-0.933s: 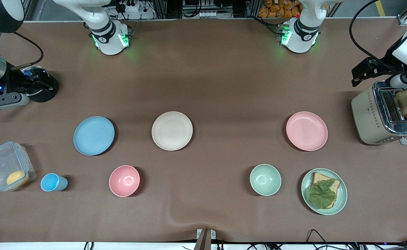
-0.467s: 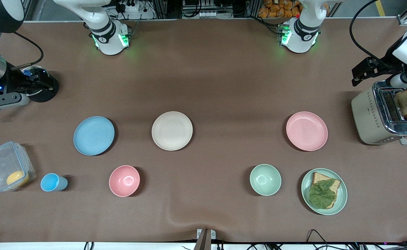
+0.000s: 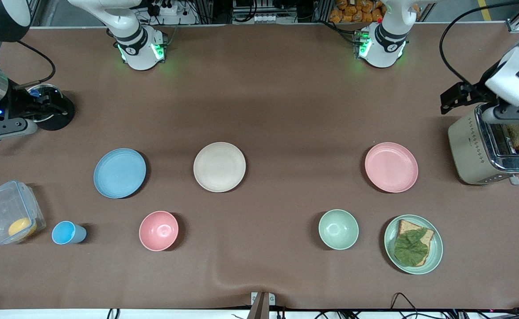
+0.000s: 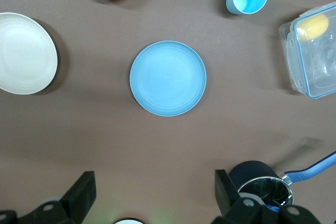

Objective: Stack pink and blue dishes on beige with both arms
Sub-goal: 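Move the left gripper toward the pink plate, then lower the left gripper to the rim of the pink plate, then grip the pink plate rim while the right gripper reaches the blue plate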

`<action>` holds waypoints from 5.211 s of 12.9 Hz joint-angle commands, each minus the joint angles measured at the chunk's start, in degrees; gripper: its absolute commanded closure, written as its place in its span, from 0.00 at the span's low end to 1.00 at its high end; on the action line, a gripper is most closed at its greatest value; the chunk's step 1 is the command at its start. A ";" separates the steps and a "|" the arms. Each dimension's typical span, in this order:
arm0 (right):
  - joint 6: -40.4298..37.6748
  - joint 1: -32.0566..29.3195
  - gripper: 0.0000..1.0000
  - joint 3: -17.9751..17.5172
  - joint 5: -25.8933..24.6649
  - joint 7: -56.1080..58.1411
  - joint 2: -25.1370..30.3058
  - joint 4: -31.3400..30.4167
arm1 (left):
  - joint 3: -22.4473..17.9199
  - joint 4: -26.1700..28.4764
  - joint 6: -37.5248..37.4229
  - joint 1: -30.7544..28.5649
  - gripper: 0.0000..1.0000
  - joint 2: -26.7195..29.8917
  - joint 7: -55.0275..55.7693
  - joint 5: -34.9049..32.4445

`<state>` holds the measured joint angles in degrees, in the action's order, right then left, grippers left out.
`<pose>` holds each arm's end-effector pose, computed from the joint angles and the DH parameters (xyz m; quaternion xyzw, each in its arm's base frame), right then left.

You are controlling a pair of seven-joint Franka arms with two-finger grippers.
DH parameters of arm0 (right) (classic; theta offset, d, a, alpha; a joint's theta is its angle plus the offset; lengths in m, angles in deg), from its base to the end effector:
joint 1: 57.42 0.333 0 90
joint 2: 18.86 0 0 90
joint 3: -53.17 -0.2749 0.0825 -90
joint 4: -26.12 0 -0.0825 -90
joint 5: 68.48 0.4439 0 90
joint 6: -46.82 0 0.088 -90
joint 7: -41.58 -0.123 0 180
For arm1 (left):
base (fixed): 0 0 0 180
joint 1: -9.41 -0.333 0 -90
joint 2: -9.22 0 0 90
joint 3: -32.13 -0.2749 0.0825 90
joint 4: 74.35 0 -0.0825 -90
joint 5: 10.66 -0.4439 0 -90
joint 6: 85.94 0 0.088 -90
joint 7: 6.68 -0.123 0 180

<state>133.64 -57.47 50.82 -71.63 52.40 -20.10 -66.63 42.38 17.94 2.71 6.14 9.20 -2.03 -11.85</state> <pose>0.6088 0.0173 0.5246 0.9911 0.1142 -0.0643 0.0223 0.6052 -0.0715 0.5441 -0.9992 0.0204 0.0307 0.0135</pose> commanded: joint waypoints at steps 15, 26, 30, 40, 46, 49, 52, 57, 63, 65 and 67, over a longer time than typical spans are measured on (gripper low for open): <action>-0.86 -0.30 0.00 -0.02 0.69 -0.10 0.19 0.46 | 1.08 6.59 12.96 -0.41 0.00 -3.49 0.01 -1.80; -0.78 -0.57 0.00 -0.02 0.77 -0.01 0.19 0.37 | 0.91 12.47 21.03 -0.68 0.00 -9.02 -0.35 -3.63; -0.78 -0.57 0.00 -0.02 0.69 -0.01 0.19 0.37 | 1.00 17.21 26.22 -1.46 0.00 -9.72 -0.08 -6.99; 0.01 -3.37 0.00 0.15 0.69 -0.01 -2.00 -0.15 | 0.91 21.18 37.38 -6.30 0.00 -18.42 -2.62 -8.83; 11.05 -7.77 0.00 0.06 0.60 0.34 -11.93 -1.73 | 0.91 22.32 42.92 -10.78 0.00 -24.05 -7.02 -8.92; 19.85 -8.91 0.00 0.06 0.60 0.26 -15.71 -6.03 | 0.91 22.41 44.94 -10.96 0.06 -27.12 -7.02 -8.92; 27.06 -11.37 0.00 -0.02 0.86 0.26 -19.48 -9.98 | 0.91 22.85 46.36 -12.01 0.20 -28.45 -7.02 -8.92; 33.23 -13.84 0.00 -0.02 5.08 0.34 -26.08 -11.40 | 0.99 22.85 47.15 -12.10 0.54 -30.03 -6.94 -8.92; 33.41 -15.95 0.00 -0.20 10.26 0.78 -31.27 -11.32 | 1.26 22.59 46.80 -12.28 1.00 -29.07 -7.20 -8.22; 33.50 -15.60 0.00 -0.20 12.37 0.87 -32.41 -11.23 | 1.52 22.59 46.53 -12.54 1.00 -27.93 -7.38 -7.96; 33.59 -16.56 0.13 -0.20 12.38 3.84 -33.56 -11.05 | 2.05 22.59 46.18 -12.54 1.00 -26.35 -7.81 -7.35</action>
<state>167.04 -72.31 51.43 -60.58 53.28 -52.34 -78.37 43.30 39.81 49.00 -5.57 -19.51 -8.93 -19.44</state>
